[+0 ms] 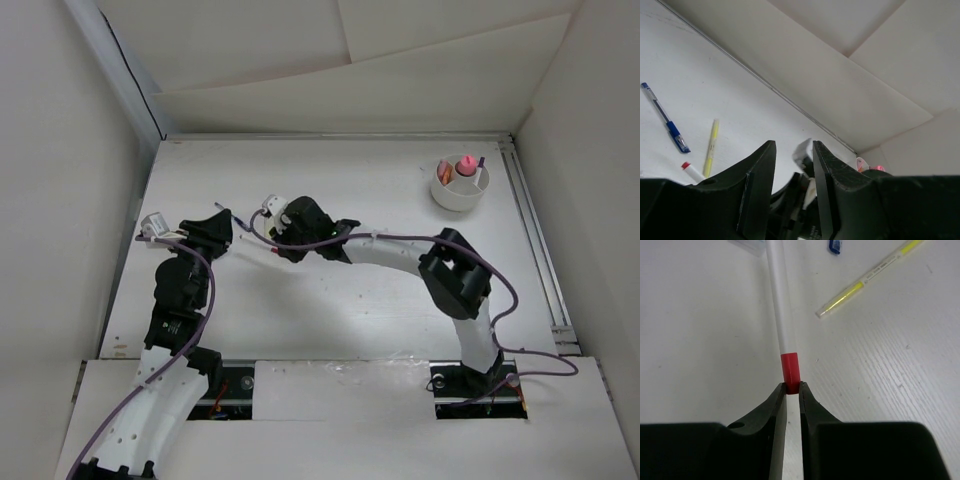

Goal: Sort the stationery into containers
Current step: Pick up the pen from the center of the board, then place the pen at the center of the board.

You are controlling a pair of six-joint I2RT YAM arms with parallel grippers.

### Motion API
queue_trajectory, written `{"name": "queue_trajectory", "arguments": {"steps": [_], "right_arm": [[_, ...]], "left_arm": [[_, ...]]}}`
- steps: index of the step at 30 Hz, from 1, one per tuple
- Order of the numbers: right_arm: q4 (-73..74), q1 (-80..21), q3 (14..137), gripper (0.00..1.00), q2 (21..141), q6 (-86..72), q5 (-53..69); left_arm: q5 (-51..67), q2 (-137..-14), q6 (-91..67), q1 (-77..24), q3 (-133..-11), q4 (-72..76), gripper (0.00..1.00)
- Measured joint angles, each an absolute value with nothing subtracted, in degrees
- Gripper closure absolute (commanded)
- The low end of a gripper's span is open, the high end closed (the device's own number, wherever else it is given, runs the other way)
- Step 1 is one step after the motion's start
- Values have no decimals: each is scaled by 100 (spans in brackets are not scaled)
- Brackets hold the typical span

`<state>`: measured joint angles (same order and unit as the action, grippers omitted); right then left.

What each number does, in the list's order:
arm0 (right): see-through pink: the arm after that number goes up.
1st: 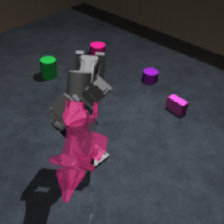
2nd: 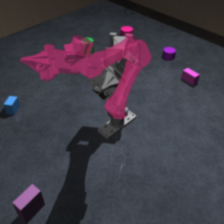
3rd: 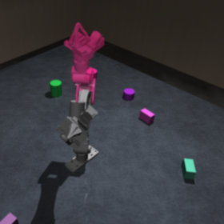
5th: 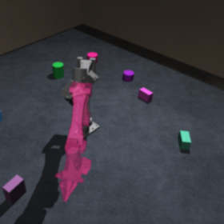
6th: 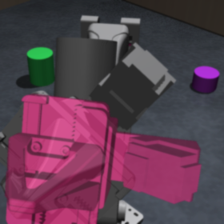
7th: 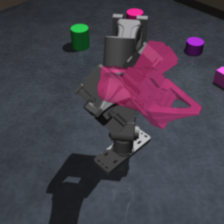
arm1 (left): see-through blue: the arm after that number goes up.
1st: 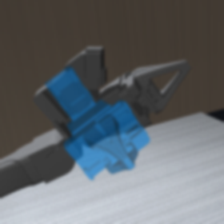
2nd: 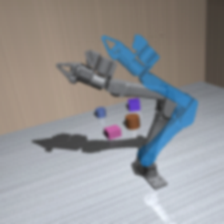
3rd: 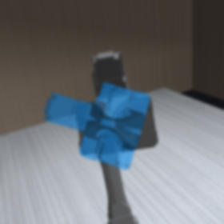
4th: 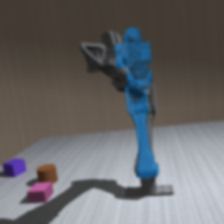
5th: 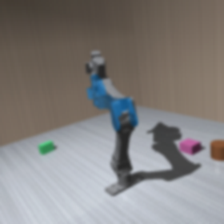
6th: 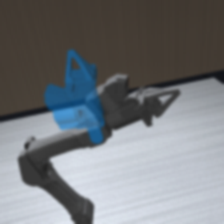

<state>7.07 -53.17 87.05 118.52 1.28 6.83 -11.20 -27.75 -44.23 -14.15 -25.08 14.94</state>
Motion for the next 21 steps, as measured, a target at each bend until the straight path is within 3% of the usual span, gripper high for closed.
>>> {"name": "queue_trajectory", "arguments": {"steps": [6, 17, 21], "right_arm": [[615, -5019, 8036, 100, 10759, 99, 554], [1107, -2596, 6925, 99, 8665, -239, -121], [1160, -2620, 6775, 99, 8302, -276, -154]], "left_arm": [[-1072, -2847, -4423, -1415, -2508, 1498, 68], [-628, -3306, -4416, -1415, -2508, 1660, 67], [-274, -3732, -4383, -1413, -2512, 1850, 65]]}}
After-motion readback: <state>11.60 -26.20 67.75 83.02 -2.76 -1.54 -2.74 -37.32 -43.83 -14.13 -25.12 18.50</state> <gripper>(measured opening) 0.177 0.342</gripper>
